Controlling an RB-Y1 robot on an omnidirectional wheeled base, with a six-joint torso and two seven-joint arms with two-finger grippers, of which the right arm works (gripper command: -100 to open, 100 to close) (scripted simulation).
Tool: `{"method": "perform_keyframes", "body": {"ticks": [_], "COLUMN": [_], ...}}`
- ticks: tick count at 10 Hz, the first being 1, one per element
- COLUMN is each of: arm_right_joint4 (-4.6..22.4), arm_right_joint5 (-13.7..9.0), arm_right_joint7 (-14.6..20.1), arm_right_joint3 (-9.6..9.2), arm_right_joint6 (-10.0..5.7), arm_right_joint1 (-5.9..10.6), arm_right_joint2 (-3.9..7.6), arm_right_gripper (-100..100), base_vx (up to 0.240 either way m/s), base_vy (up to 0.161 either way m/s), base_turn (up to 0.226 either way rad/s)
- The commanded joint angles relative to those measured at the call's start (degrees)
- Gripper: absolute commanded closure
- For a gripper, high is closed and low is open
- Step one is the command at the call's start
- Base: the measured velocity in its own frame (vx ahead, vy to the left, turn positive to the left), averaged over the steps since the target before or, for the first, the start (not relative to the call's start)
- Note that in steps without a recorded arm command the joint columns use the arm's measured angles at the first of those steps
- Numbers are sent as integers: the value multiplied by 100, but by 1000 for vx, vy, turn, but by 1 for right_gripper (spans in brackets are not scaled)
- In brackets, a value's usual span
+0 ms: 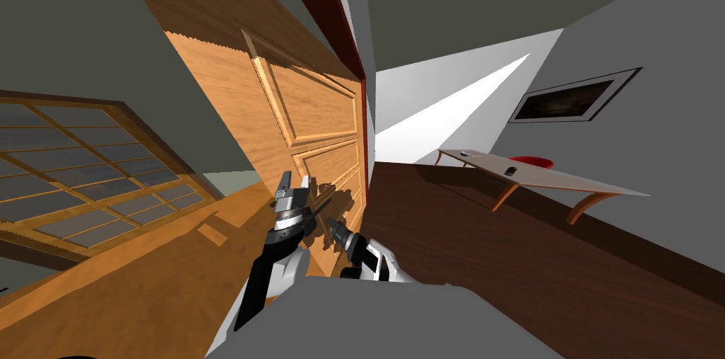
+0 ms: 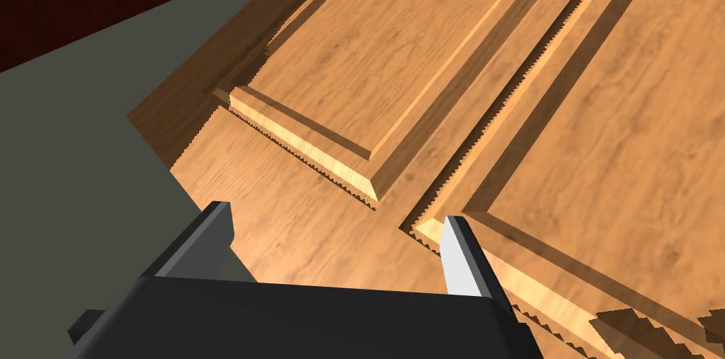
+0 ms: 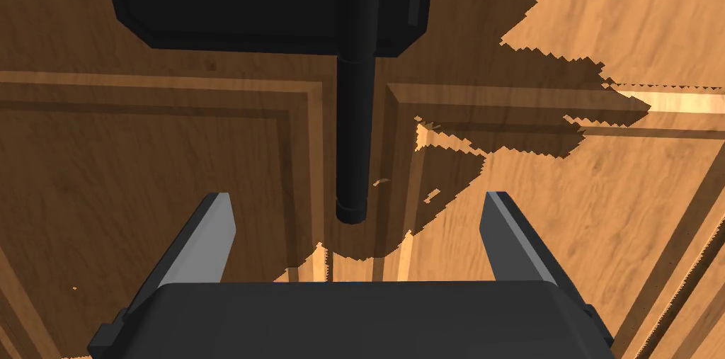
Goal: Push the door open
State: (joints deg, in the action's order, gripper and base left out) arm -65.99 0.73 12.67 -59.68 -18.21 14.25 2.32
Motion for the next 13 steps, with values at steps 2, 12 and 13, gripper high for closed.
{"method": "perform_keyframes", "body": {"ticks": [2, 12, 13], "arm_right_joint4": [20, 139, 139], "arm_right_joint5": [6, 22, 22], "arm_right_joint7": [-21, -67, -67], "arm_right_joint3": [36, 118, 118], "arm_right_joint6": [9, -10, -10], "arm_right_joint1": [7, 31, 31], "arm_right_joint2": [37, -194, -194], "arm_right_gripper": [-100, 100, 100], "base_vx": [97, 40, -4], "base_vy": [162, 83, -7], "base_turn": [15, 11, 0]}}
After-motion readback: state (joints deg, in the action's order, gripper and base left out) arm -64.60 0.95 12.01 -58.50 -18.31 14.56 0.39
